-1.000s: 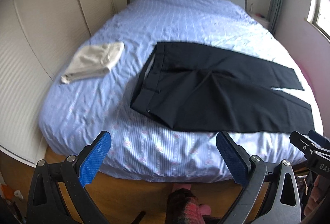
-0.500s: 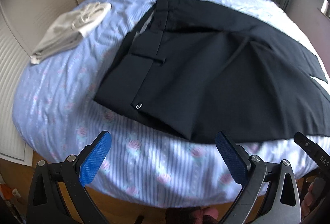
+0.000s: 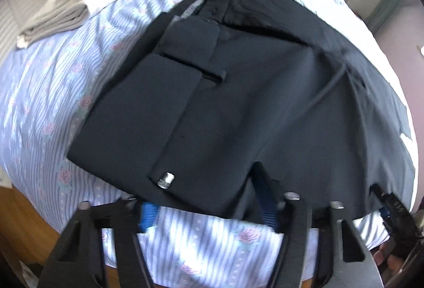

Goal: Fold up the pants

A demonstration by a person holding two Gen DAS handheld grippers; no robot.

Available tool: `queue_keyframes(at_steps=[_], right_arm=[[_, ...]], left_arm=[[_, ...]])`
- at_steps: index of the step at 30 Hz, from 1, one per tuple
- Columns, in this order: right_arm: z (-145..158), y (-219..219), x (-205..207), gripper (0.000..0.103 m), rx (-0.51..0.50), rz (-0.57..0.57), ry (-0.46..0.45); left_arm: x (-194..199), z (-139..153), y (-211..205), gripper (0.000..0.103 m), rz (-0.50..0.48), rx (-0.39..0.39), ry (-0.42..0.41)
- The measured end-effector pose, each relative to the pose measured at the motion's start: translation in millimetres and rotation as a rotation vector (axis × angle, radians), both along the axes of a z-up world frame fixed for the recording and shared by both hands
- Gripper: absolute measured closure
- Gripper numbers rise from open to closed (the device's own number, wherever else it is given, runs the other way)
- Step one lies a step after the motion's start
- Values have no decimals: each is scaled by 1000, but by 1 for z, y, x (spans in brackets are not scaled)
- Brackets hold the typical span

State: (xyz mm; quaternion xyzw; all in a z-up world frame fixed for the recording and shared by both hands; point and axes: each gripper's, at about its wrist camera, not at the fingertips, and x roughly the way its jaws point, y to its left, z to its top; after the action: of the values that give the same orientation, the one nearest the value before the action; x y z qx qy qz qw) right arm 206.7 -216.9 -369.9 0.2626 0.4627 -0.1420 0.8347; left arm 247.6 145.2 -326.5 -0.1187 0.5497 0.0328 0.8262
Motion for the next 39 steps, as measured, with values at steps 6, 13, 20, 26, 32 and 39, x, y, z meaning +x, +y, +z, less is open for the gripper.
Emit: queue_keyframes(at_steps=[6, 13, 20, 26, 32, 39], right_arm=[[64, -19, -4, 93, 0, 3, -81], [151, -32, 28, 93, -44, 65, -192], [195, -45, 138, 94, -71, 117, -202], [199, -42, 234, 94, -107, 187, -122], [162, -31, 333, 94, -165, 274, 7], [96, -25, 406, 94, -174, 324, 132]], left_arm=[[0, 49, -10, 86, -60, 1, -37], [33, 135, -13, 92, -3, -3, -162], [130, 177, -19, 93, -10, 24, -244], [250, 166, -21, 93, -8, 18, -209], [362, 104, -15, 93, -15, 24, -44], [417, 29, -21, 93, -27, 62, 95]])
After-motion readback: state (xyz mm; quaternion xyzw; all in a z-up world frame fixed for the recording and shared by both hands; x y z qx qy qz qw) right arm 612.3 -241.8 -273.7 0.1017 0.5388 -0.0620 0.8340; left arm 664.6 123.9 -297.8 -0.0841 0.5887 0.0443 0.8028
